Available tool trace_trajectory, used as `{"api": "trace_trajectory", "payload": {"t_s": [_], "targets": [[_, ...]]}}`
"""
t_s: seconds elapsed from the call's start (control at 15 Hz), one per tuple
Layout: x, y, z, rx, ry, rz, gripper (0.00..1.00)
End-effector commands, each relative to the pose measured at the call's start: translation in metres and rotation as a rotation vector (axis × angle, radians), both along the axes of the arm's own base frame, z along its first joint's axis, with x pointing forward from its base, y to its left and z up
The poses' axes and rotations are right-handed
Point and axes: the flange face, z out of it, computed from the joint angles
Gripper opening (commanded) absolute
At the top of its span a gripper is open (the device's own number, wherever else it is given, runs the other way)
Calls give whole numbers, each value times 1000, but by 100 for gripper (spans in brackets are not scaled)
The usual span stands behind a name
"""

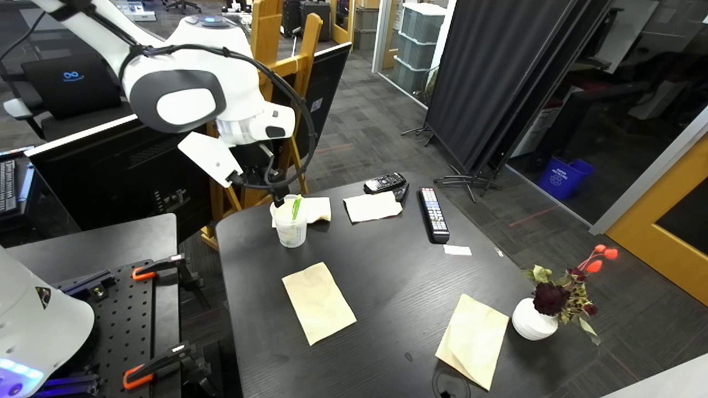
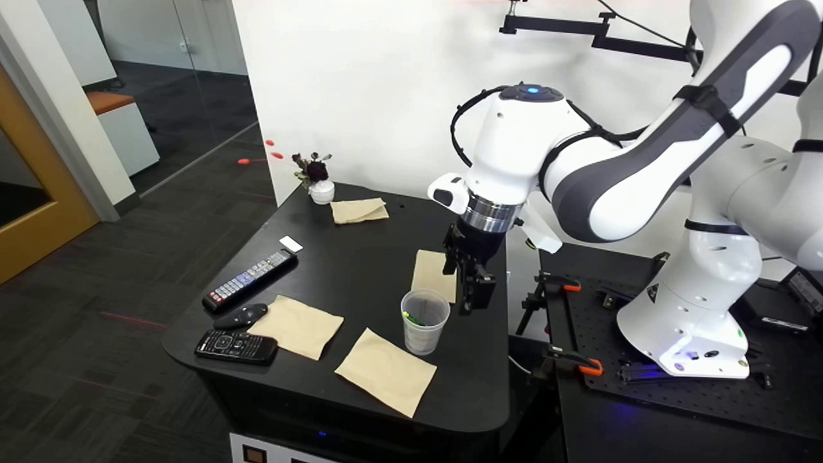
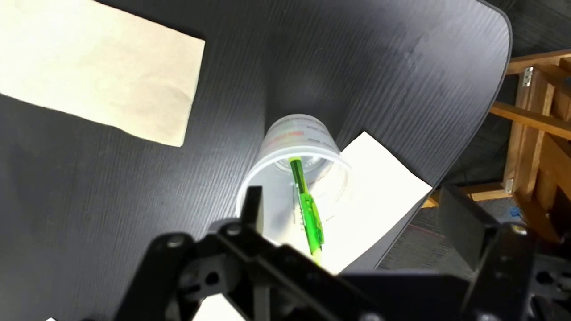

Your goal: Remove the pen from the cup and place it on the table

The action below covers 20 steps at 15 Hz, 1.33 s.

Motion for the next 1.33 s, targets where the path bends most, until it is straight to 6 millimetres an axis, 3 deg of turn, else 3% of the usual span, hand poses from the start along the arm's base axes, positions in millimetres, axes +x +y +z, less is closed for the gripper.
{"api": "trace_trajectory", "payload": {"t_s": [0.0,0.53,0.93,1.27], "targets": [[9,0,-8,23,3,-32,83],[26,-2,-18,45,16,-68,78],[41,-6,-29,36,19,-75,65],[54,-10,-41,31,3,-82,63]]}}
